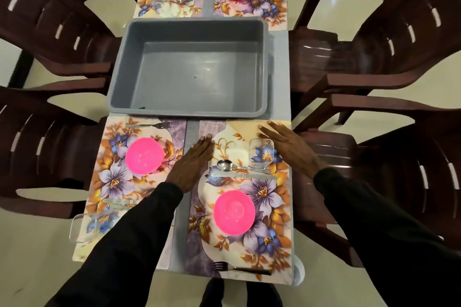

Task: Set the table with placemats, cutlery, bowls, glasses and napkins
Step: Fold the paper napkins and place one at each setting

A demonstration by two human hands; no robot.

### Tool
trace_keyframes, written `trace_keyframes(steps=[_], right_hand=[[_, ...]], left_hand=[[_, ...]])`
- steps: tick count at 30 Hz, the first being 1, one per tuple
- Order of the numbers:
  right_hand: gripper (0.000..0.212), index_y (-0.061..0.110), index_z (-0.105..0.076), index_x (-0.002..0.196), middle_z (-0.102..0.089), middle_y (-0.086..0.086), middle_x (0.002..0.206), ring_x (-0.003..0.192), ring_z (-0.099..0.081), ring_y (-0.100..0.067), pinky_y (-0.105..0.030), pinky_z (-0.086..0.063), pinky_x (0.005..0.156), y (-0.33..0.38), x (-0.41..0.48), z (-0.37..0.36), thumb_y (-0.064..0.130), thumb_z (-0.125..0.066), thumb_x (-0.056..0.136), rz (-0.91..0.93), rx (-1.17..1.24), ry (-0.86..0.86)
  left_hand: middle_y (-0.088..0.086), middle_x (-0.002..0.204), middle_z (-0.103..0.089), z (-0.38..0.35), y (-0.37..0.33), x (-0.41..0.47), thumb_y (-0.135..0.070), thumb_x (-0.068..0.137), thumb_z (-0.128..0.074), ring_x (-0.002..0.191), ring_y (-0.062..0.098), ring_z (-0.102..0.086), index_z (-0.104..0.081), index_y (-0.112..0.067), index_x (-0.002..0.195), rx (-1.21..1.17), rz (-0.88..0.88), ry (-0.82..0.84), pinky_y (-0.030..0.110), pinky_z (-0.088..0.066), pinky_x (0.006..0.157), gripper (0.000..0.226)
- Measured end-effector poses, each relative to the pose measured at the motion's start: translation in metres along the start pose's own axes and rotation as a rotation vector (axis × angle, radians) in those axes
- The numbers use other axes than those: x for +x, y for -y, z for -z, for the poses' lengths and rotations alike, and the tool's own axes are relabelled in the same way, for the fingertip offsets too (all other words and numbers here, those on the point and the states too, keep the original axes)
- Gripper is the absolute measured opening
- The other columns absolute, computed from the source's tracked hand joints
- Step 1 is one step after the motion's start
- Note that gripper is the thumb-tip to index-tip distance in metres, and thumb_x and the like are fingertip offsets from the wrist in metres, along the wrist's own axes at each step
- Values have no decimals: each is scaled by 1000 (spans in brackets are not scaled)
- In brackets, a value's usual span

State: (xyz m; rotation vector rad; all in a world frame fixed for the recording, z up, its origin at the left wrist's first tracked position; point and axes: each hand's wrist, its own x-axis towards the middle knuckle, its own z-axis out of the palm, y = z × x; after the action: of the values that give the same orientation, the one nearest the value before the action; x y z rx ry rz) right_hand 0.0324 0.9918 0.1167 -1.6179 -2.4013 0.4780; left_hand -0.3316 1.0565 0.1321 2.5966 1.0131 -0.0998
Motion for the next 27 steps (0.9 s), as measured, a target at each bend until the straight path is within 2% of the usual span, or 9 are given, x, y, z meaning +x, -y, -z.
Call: trace_keyframes(steps=[4, 6, 8, 10, 13, 16, 19, 23, 27], right_hand=[[84, 10, -38, 154, -30, -12, 162, 151, -21, -31, -48, -19, 121, 9, -3, 6, 18, -81, 82, -44, 35, -41], [89, 4, -43, 150, -39, -17, 157, 147, -33, -34, -47, -25, 120, 16, -13, 8, 8, -87, 73, -114, 112, -107], [84, 2, -47, 147, -48, -17, 152, 141, -44, -32, -44, -37, 118, 26, -26, 10, -3, -82, 72, -212, 279, -185], [73, 5, -46, 148, -53, -12, 147, 135, -50, -22, -29, -42, 113, 44, -34, 13, -4, -73, 80, -296, 419, -212], [59, 4, -53, 140, -65, -2, 127, 110, -61, 5, -8, -46, 93, 67, -33, 17, 1, -75, 86, -370, 582, -214], [56, 7, -59, 134, -67, 9, 119, 103, -63, 13, -7, -48, 84, 76, -30, 17, 0, -79, 83, -431, 677, -197], [60, 10, -59, 134, -68, 9, 120, 103, -64, 12, -7, -50, 80, 82, -30, 15, 0, -82, 80, -486, 748, -178], [59, 8, -57, 133, -67, 10, 119, 104, -64, 13, -7, -51, 80, 89, -27, 15, 1, -83, 80, -527, 798, -190], [63, 6, -55, 136, -68, 4, 122, 107, -65, 9, -13, -54, 86, 100, -26, 22, 0, -82, 80, -539, 822, -225]], left_hand=[[6, 173, -3, -2, -2, 0, 5, 93, -66, 159, 21, -4, -11, -12, 164, -24, 1, -22, 37, -22, 126, 91], [7, 172, -8, 0, -5, -3, 8, 90, -67, 159, 22, -7, -16, -10, 164, -39, 2, -66, 39, -24, 126, 91], [9, 172, -12, 1, -8, -9, 10, 89, -68, 159, 25, -10, -20, -7, 162, -34, -5, -96, 41, -28, 125, 89], [14, 170, -17, 2, -11, -18, 16, 83, -69, 157, 30, -16, -22, -3, 161, -8, -7, -117, 46, -32, 123, 93], [19, 168, -22, 1, -15, -33, 13, 82, -71, 155, 35, -20, -25, 0, 160, 3, 0, -103, 52, -36, 120, 92], [19, 168, -21, -7, -12, -46, -9, 94, -72, 156, 33, -19, -24, -1, 160, 26, -4, -98, 48, -32, 123, 82], [14, 170, -13, -17, -5, -53, -26, 103, -62, 159, 28, -11, -16, -5, 163, 33, 46, -62, 39, -19, 127, 78], [14, 171, -9, -23, -4, -58, -34, 107, -46, 159, 28, -6, -15, -5, 163, 27, 65, -25, 44, -22, 127, 70], [14, 170, -12, -26, -10, -62, -32, 106, -49, 159, 28, -9, -17, -6, 163, -7, 91, -36, 46, -26, 126, 70]])
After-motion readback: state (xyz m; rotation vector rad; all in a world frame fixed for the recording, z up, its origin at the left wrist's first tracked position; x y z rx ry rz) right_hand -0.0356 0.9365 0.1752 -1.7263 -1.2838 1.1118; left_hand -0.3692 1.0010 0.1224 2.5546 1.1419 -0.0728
